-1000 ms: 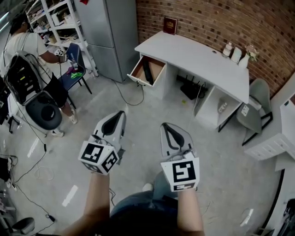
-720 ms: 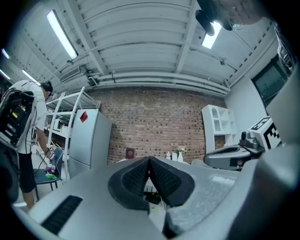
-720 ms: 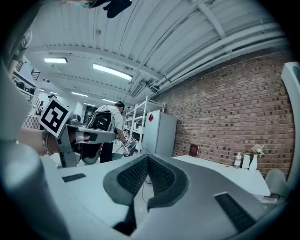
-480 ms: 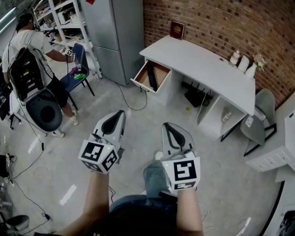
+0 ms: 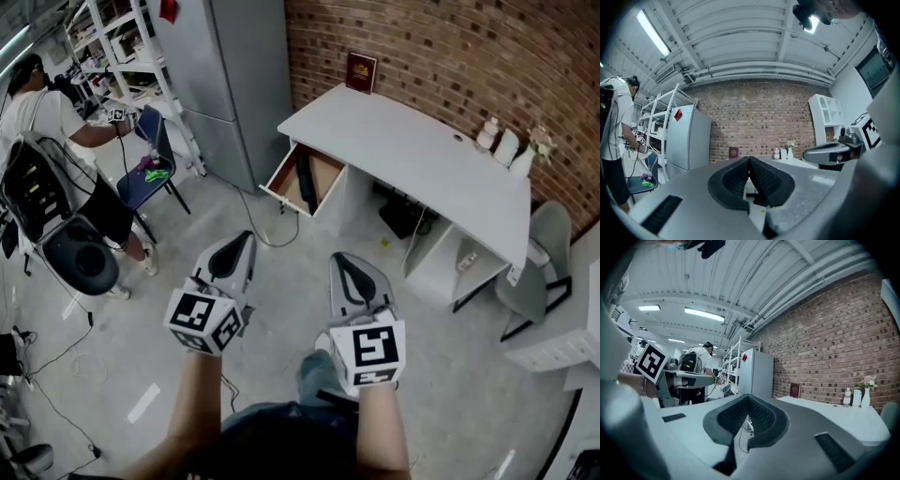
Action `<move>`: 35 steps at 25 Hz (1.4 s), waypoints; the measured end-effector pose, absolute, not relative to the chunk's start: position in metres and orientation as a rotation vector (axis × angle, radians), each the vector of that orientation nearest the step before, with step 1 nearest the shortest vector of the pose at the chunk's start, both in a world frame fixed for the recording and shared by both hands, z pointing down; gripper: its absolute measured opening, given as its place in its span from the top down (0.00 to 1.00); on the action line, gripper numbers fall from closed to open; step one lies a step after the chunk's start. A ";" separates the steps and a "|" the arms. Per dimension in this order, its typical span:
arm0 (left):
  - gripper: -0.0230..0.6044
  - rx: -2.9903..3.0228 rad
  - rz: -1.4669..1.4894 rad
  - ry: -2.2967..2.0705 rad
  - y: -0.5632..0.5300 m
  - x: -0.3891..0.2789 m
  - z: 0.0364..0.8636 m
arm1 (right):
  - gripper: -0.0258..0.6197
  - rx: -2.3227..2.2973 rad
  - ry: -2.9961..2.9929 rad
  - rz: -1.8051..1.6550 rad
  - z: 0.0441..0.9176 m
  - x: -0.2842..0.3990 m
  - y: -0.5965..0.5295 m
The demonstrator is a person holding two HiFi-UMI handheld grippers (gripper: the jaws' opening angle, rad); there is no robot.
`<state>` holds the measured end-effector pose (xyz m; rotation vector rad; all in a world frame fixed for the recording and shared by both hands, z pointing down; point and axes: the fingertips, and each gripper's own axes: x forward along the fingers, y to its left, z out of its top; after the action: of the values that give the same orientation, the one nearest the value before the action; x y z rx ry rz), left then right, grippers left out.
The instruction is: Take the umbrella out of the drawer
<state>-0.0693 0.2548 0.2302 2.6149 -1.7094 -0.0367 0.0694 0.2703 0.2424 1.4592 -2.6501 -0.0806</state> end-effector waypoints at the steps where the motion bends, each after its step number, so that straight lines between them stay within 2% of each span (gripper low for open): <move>1: 0.97 2.615 -0.019 -1.707 0.240 -0.065 0.231 | 0.97 1.459 -2.653 -0.069 0.243 0.072 0.255; 15: 0.97 2.559 0.120 -1.725 0.048 -0.024 0.254 | 0.97 1.420 -2.655 0.044 0.258 0.111 0.061; 35: 0.97 2.382 0.208 -1.676 -0.066 -0.055 0.332 | 0.97 1.358 -2.558 0.289 0.325 0.101 -0.046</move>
<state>-0.0548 -0.0657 0.3316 2.3816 -1.6759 0.2082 0.1010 -0.0464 0.3253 1.3579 -2.5580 0.2886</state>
